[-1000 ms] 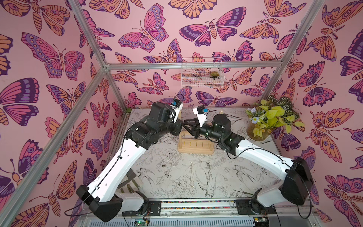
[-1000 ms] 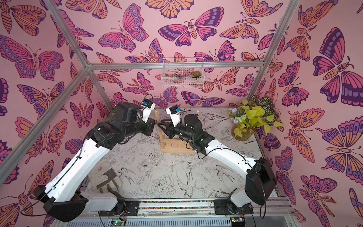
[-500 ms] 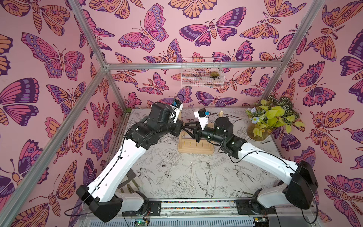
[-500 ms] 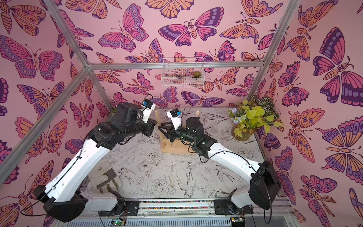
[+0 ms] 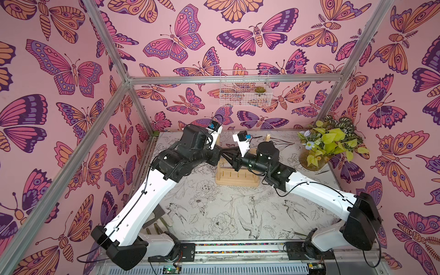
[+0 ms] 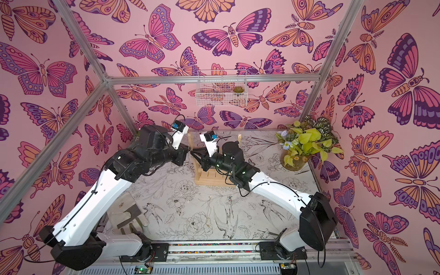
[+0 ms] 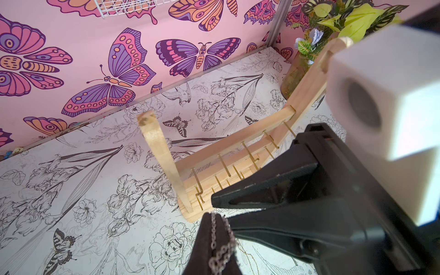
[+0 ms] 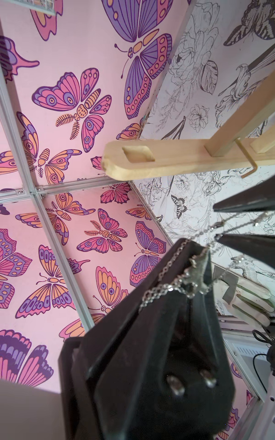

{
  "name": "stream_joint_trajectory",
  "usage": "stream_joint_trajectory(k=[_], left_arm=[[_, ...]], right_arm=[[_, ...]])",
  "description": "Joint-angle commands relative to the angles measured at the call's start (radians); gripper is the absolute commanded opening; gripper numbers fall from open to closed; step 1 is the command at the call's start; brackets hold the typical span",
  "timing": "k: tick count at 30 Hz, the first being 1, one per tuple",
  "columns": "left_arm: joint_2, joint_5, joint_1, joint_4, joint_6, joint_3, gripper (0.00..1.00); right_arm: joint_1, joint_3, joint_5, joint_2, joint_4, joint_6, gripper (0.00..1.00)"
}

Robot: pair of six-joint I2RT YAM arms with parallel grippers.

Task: Hang the necklace on the jewelry display stand
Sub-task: Hang the necklace on the stand.

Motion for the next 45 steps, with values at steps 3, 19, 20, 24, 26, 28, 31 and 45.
stream_joint_trajectory(k=[3, 19, 20, 24, 26, 28, 31, 45], left_arm=[[-0.016, 0.008, -0.007, -0.005, -0.004, -0.007, 0.0], [-0.01, -0.039, -0.007, -0.006, -0.005, 0.002, 0.0], [-0.01, -0.043, -0.007, -0.006, -0.003, 0.006, 0.0], [0.002, -0.07, -0.007, -0.004, 0.003, 0.014, 0.0], [0.008, -0.076, -0.007, -0.004, 0.004, 0.015, 0.0], [0.013, -0.078, -0.007, 0.001, 0.004, 0.014, 0.0], [0.015, -0.084, -0.007, 0.009, 0.001, 0.014, 0.0], [0.039, -0.136, -0.006, 0.045, -0.011, -0.003, 0.0]], right_arm=[[0.003, 0.039, 0.035, 0.006, 0.012, -0.014, 0.14], [0.003, 0.063, 0.059, 0.024, 0.042, -0.006, 0.02], [0.003, 0.068, 0.063, 0.025, 0.043, -0.006, 0.02], [0.003, 0.085, 0.079, 0.027, 0.026, -0.027, 0.02], [0.002, 0.089, 0.087, 0.028, 0.021, -0.034, 0.01], [0.003, 0.088, 0.096, 0.028, 0.024, -0.035, 0.01], [0.003, 0.081, 0.111, 0.027, 0.033, -0.038, 0.01], [0.002, 0.065, 0.169, 0.039, 0.056, -0.062, 0.0]])
